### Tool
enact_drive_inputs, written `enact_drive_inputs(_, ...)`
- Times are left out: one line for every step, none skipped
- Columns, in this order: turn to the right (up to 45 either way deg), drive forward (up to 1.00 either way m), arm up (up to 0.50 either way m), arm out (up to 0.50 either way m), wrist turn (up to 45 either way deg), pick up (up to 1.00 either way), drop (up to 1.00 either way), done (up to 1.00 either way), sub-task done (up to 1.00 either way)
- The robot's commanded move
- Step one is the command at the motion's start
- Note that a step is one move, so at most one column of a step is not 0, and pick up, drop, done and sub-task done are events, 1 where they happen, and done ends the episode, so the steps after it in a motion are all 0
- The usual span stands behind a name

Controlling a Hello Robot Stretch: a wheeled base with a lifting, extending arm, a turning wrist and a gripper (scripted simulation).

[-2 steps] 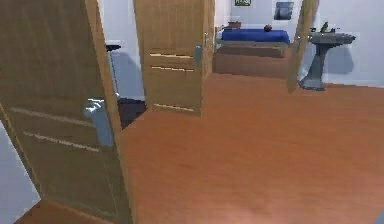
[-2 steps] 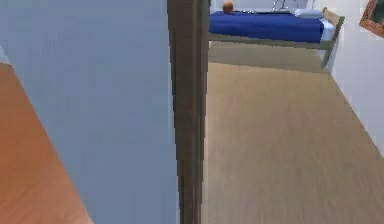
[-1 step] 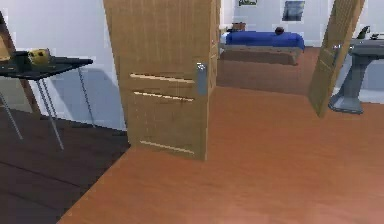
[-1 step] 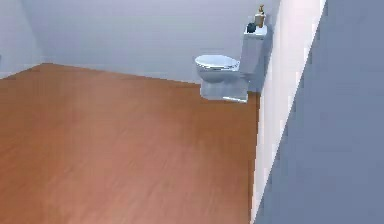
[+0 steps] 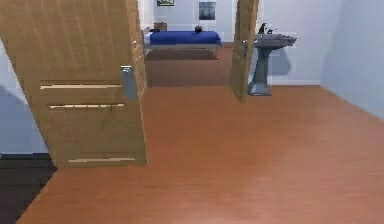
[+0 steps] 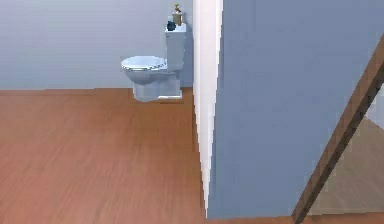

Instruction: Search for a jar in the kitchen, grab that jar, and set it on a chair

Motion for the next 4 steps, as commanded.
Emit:
enact_drive_inputs(0.0, 0.10, 0.00, 0.00, 0.0, 0.00, 0.00, 0.00, 0.00)
enact_drive_inputs(0.0, 0.45, 0.00, 0.00, 0.0, 0.00, 0.00, 0.00, 0.00)
enact_drive_inputs(-45.0, 0.00, 0.00, 0.00, 0.0, 0.00, 0.00, 0.00, 0.00)
enact_drive_inputs(-45.0, 0.00, 0.00, 0.00, 0.0, 0.00, 0.00, 0.00, 0.00)
